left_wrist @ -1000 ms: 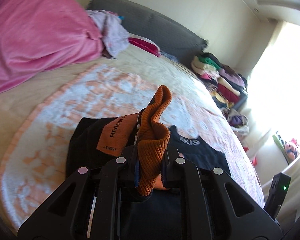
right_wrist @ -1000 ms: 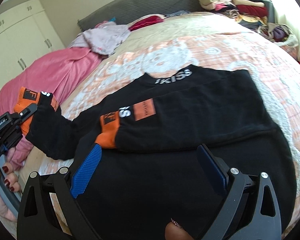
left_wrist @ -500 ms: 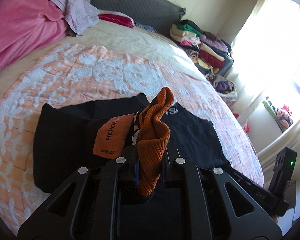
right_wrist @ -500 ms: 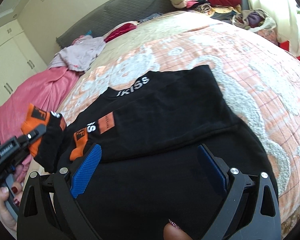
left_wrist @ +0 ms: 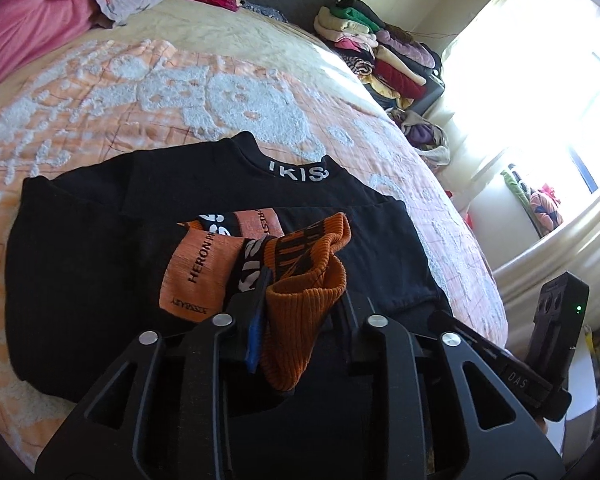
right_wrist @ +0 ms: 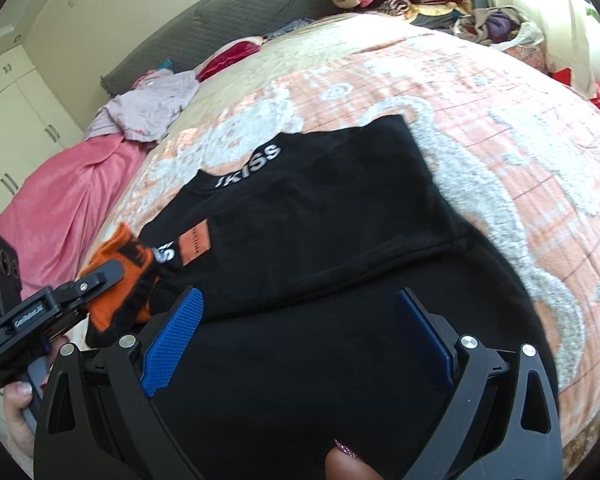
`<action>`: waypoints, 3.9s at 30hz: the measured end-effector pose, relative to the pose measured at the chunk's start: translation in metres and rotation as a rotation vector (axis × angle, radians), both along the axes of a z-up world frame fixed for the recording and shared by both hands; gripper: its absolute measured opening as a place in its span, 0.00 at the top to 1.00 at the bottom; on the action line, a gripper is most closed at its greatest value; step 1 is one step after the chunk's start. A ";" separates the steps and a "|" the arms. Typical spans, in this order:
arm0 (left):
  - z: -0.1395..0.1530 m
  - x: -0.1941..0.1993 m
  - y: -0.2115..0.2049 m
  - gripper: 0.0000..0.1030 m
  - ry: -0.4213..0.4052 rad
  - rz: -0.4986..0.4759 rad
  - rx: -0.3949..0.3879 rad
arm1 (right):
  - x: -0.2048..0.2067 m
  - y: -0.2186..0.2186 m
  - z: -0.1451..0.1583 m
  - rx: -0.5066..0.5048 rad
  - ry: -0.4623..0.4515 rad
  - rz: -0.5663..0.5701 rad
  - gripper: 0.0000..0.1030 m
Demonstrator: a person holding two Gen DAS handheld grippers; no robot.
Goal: Fold small clothes
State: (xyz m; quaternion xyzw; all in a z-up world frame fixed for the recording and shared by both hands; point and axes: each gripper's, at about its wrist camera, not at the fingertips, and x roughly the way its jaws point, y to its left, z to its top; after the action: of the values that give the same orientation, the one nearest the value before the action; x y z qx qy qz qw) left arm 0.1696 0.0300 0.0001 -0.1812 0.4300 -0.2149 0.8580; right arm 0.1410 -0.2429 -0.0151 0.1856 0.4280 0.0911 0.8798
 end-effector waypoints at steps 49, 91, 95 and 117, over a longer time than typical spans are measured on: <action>0.013 0.003 0.138 0.16 -0.038 0.380 0.106 | 0.027 0.114 0.030 -0.045 -0.230 0.269 0.91; -0.002 0.014 0.069 0.16 -0.060 0.243 0.194 | 0.039 0.005 0.007 -0.266 -0.162 -0.010 0.90; -0.005 0.014 0.053 0.24 -0.070 0.199 0.229 | 0.039 -0.001 0.001 -0.279 -0.145 -0.038 0.84; -0.042 0.027 0.015 0.63 0.036 0.049 0.408 | 0.031 0.043 -0.003 -0.289 -0.124 0.164 0.74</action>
State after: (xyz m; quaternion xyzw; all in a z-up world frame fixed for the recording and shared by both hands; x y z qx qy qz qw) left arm 0.1971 0.0453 -0.0421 -0.0177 0.4752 -0.0994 0.8741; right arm 0.1724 -0.1995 -0.0181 0.0157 0.3952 0.1112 0.9117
